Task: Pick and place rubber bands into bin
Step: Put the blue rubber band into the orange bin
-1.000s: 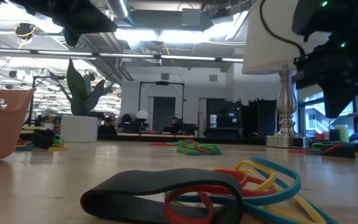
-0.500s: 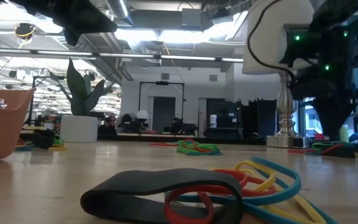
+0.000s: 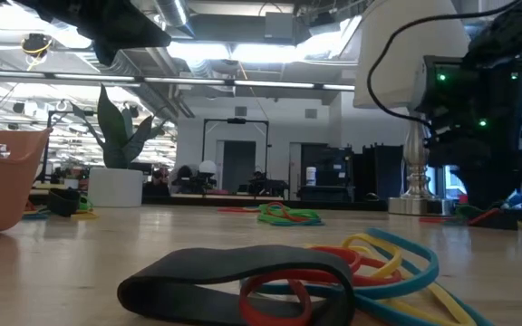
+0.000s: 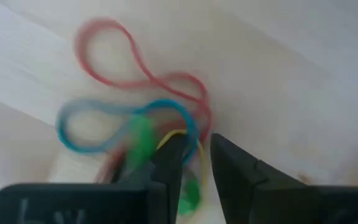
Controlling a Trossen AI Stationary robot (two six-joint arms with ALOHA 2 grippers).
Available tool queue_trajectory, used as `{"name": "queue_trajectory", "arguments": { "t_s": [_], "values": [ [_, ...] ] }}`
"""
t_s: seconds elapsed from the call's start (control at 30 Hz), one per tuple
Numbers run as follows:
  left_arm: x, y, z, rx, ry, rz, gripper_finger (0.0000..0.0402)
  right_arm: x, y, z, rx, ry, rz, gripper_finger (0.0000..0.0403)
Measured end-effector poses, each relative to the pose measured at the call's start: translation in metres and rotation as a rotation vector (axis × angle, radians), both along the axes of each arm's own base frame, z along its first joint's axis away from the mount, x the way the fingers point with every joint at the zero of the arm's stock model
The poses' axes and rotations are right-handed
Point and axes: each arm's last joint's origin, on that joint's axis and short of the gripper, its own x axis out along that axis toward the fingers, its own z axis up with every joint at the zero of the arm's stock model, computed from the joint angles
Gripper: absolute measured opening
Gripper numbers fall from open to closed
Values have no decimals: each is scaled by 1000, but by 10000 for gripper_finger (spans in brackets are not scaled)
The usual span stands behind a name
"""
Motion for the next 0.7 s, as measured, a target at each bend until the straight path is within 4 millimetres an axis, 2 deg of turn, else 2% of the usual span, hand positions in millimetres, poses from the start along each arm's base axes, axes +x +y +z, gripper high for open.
{"name": "queue_trajectory", "arguments": {
  "t_s": [0.07,0.2,0.43,0.7],
  "values": [
    [0,0,0,0,0,0,4,2,0,2,0,-12,2,69],
    [0,0,0,0,0,0,4,7,-1,9,-6,-20,25,12],
    [0,0,0,0,1,0,4,14,0,32,-36,19,49,3],
    [0,0,0,0,1,0,4,20,14,65,-104,74,89,2]
  ]
}}
